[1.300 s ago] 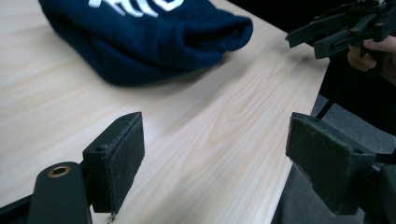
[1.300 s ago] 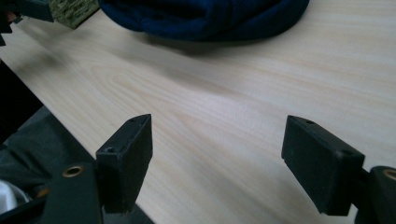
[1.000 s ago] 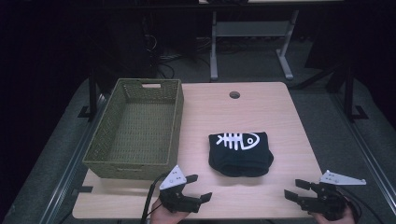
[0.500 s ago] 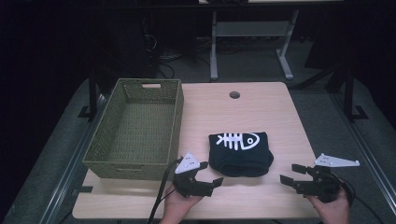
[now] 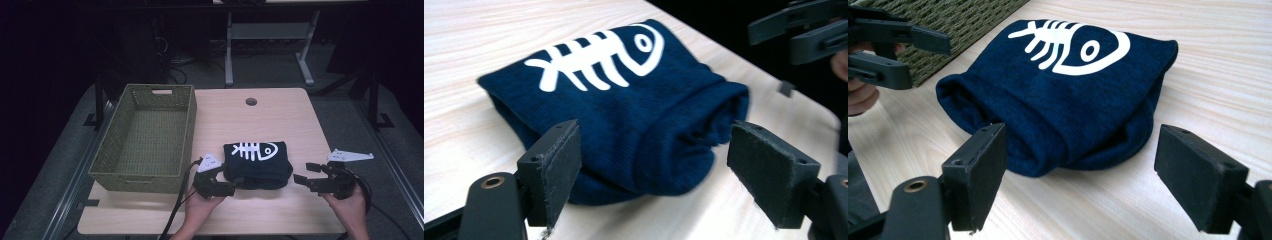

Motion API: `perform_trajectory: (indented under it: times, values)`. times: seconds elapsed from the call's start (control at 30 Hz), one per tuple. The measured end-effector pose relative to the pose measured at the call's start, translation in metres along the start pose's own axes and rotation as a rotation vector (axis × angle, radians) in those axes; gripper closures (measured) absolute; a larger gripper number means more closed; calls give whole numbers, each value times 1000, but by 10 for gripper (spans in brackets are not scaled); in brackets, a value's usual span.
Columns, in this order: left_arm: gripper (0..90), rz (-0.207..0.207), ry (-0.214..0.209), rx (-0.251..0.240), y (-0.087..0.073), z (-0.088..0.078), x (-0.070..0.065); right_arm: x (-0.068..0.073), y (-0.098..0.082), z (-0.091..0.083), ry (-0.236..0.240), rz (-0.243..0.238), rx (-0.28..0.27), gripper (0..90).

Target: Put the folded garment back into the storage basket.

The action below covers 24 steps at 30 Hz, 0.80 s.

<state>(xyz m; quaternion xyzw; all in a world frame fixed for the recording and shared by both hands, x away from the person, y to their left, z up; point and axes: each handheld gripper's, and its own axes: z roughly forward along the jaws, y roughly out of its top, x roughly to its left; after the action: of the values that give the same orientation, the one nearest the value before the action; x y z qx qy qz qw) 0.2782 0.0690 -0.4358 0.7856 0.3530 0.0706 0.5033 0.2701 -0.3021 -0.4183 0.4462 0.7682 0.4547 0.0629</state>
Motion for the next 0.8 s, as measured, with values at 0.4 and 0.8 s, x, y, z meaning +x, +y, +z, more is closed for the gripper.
perform_trajectory:
  times: [0.4,0.8]
  values:
    - [220,-102,59,13,7,22,16,-19,18,26,11,46,73,221]
    - [230,-192,95,47,8,38,37,-32,31,55,-1,79,127,236]
